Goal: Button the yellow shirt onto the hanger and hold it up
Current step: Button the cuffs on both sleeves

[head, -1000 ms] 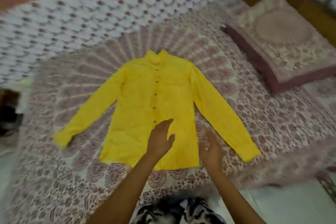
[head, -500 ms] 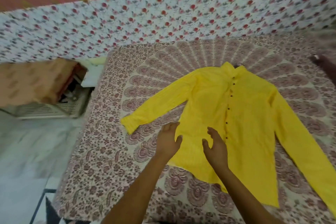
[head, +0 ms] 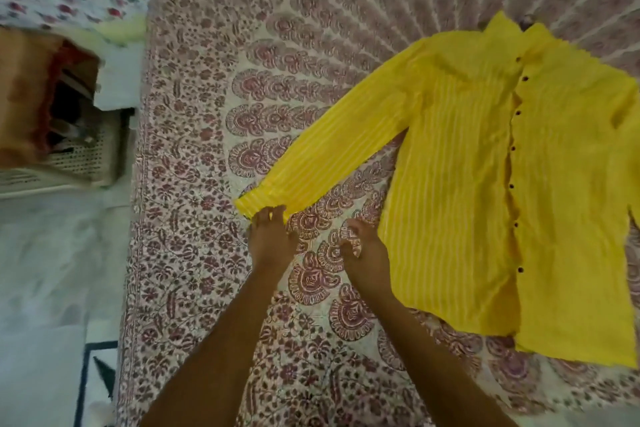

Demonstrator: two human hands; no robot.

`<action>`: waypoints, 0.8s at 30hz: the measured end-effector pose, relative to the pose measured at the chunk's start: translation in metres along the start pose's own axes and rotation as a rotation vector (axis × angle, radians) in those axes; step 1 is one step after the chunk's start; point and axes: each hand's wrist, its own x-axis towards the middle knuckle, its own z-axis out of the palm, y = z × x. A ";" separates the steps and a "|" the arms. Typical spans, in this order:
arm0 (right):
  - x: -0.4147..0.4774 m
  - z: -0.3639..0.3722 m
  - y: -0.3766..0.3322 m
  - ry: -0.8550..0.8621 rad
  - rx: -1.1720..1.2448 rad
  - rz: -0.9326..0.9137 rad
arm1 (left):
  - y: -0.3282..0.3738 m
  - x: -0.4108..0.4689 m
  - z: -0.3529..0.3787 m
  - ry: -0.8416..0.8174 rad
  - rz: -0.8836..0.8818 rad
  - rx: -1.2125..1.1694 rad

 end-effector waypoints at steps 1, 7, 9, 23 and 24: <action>0.005 0.010 0.002 -0.006 0.009 0.001 | -0.005 0.010 0.005 -0.006 -0.016 0.016; 0.032 0.056 0.032 -0.065 -0.001 0.084 | -0.024 0.054 0.038 0.061 0.033 0.105; 0.033 0.064 0.036 -0.066 0.018 0.080 | -0.027 0.062 0.043 0.113 0.036 0.102; 0.052 0.061 0.010 -0.123 0.766 0.624 | 0.031 0.042 -0.013 -0.203 -0.119 -1.039; 0.055 0.058 0.008 -0.158 0.865 0.692 | 0.033 0.039 -0.014 -0.244 -0.153 -1.114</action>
